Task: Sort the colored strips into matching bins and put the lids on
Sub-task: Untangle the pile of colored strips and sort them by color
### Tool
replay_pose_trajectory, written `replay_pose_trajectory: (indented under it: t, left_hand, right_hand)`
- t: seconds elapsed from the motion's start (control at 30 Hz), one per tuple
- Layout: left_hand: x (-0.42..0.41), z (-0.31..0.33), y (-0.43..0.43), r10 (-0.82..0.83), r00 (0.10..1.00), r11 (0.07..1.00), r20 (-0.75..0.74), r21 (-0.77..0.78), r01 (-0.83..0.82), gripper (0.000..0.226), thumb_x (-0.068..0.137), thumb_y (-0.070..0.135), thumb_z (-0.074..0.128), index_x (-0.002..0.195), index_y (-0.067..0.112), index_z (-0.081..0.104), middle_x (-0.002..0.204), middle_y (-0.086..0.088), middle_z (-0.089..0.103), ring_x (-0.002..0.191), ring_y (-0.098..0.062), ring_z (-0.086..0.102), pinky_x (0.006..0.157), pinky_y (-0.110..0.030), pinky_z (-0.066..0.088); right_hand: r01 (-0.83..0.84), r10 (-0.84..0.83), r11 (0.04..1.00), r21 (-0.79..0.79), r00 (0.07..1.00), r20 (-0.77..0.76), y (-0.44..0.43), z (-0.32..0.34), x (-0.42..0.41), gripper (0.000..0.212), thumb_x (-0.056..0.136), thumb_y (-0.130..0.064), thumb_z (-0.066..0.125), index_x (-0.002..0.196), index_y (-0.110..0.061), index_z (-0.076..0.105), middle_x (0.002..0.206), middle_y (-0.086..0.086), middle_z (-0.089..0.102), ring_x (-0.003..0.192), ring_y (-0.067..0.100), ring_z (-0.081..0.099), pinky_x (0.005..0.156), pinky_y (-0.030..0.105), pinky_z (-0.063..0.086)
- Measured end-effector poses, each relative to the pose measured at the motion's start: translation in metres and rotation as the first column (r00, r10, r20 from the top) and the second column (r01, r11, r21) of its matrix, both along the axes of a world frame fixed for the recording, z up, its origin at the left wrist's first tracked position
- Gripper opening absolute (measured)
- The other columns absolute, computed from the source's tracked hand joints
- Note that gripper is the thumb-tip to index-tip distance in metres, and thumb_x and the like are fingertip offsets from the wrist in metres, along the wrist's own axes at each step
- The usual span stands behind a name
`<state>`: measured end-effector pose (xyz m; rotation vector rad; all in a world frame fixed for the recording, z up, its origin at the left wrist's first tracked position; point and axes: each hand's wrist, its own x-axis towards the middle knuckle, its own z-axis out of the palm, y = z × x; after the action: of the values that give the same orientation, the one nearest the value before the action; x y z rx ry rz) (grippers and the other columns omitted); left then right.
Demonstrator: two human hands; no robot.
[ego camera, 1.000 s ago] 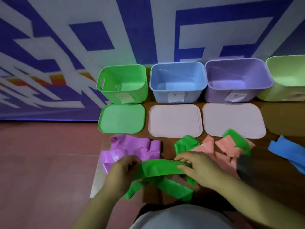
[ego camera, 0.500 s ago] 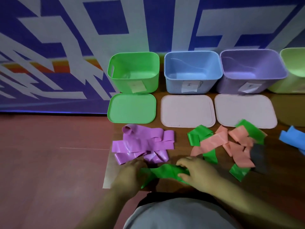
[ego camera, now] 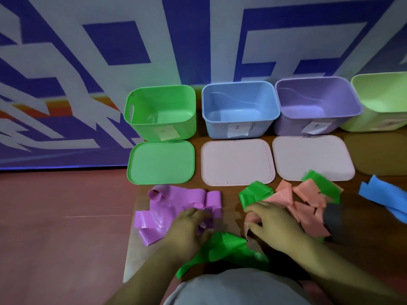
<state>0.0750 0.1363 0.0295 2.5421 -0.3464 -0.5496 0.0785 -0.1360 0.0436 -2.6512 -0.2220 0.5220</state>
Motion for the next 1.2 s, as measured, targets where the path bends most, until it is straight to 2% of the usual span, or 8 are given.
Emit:
replay_pose_trajectory:
  t: [0.2, 0.37, 0.5, 0.73, 0.87, 1.0, 1.1, 1.2]
  left_hand:
    - [0.044, -0.009, -0.041, -0.118, 0.993, 0.992, 0.021, 0.033, 0.118, 0.052, 0.085, 0.049, 0.057, 0.134, 0.032, 0.053, 0.130, 0.005, 0.057, 0.115, -0.021, 0.052, 0.093, -0.035, 0.048]
    - [0.082, -0.020, -0.078, -0.202, 0.979, 0.979, -0.011, 0.013, 0.202, 0.059, 0.083, 0.047, 0.057, 0.140, 0.035, 0.047, 0.136, 0.006, 0.053, 0.120, -0.021, 0.051, 0.100, -0.036, 0.045]
    - [0.100, -0.035, -0.105, -0.292, 0.953, 0.954, -0.085, 0.041, 0.296, 0.061, 0.087, 0.048, 0.058, 0.144, 0.034, 0.042, 0.142, 0.004, 0.046, 0.124, -0.023, 0.045, 0.105, -0.039, 0.040]
    - [0.107, -0.054, -0.117, -0.406, 0.911, 0.911, -0.076, 0.041, 0.410, 0.055, 0.085, 0.033, 0.057, 0.138, 0.026, 0.051, 0.138, -0.004, 0.057, 0.124, -0.029, 0.050, 0.104, -0.037, 0.041]
    - [0.107, -0.047, -0.111, -0.335, 0.940, 0.942, -0.065, -0.028, 0.334, 0.044, 0.085, 0.030, 0.057, 0.130, 0.027, 0.057, 0.131, 0.001, 0.062, 0.117, -0.026, 0.057, 0.099, -0.032, 0.043]
    - [0.101, -0.037, -0.099, -0.305, 0.951, 0.951, -0.050, -0.068, 0.301, 0.050, 0.079, 0.045, 0.059, 0.127, 0.032, 0.057, 0.120, 0.006, 0.065, 0.109, -0.019, 0.059, 0.094, -0.030, 0.047]
    - [0.086, -0.032, -0.098, -0.158, 0.971, 0.953, -0.177, -0.286, 0.103, 0.053, 0.077, 0.035, 0.069, 0.129, 0.034, 0.055, 0.121, 0.013, 0.065, 0.112, -0.007, 0.061, 0.096, -0.033, 0.050]
    - [0.075, -0.021, -0.104, 0.010, 0.968, 0.872, -0.252, -0.471, -0.131, 0.058, 0.078, 0.030, 0.073, 0.131, 0.039, 0.050, 0.125, 0.012, 0.065, 0.117, -0.007, 0.061, 0.100, -0.038, 0.051]
  right_hand:
    - [0.081, -0.081, 0.997, 0.006, 0.996, -0.022, -0.030, -0.015, 0.037, 0.034, 0.079, -0.028, 0.067, 0.113, -0.025, 0.067, 0.115, -0.004, 0.065, 0.104, 0.018, 0.062, 0.088, 0.028, 0.046]
    - [0.158, -0.157, 0.987, 0.026, 0.987, -0.025, -0.052, -0.034, 0.064, 0.043, 0.077, -0.024, 0.070, 0.119, -0.021, 0.065, 0.119, -0.001, 0.062, 0.108, 0.020, 0.060, 0.094, 0.031, 0.049]
    - [0.164, -0.159, 0.985, 0.056, 0.984, -0.078, -0.059, -0.044, 0.081, 0.039, 0.081, -0.022, 0.069, 0.120, -0.023, 0.063, 0.117, -0.002, 0.061, 0.108, 0.018, 0.059, 0.095, 0.030, 0.046]
    - [0.188, -0.180, 0.979, 0.075, 0.978, -0.102, -0.062, -0.054, 0.088, 0.037, 0.083, -0.020, 0.066, 0.120, -0.023, 0.064, 0.121, 0.000, 0.065, 0.110, 0.020, 0.061, 0.096, 0.030, 0.047]
    - [0.216, -0.204, 0.967, 0.134, 0.974, -0.098, -0.060, -0.044, 0.085, 0.031, 0.085, -0.013, 0.067, 0.114, -0.023, 0.067, 0.107, -0.004, 0.071, 0.099, 0.017, 0.066, 0.086, 0.029, 0.051]
    - [0.244, -0.229, 0.950, 0.197, 0.969, -0.094, -0.054, -0.029, 0.083, 0.028, 0.084, -0.009, 0.068, 0.107, -0.025, 0.069, 0.095, -0.010, 0.070, 0.089, 0.011, 0.066, 0.083, 0.031, 0.054]
    - [0.289, -0.269, 0.919, 0.268, 0.957, -0.109, -0.048, -0.012, 0.080, 0.029, 0.085, -0.008, 0.067, 0.107, -0.026, 0.070, 0.093, -0.012, 0.069, 0.087, 0.005, 0.066, 0.086, 0.026, 0.054]
    - [0.297, -0.280, 0.884, 0.361, 0.955, -0.097, -0.044, 0.010, 0.075, 0.029, 0.084, -0.009, 0.068, 0.102, -0.032, 0.070, 0.091, -0.013, 0.071, 0.085, 0.000, 0.067, 0.083, 0.023, 0.054]
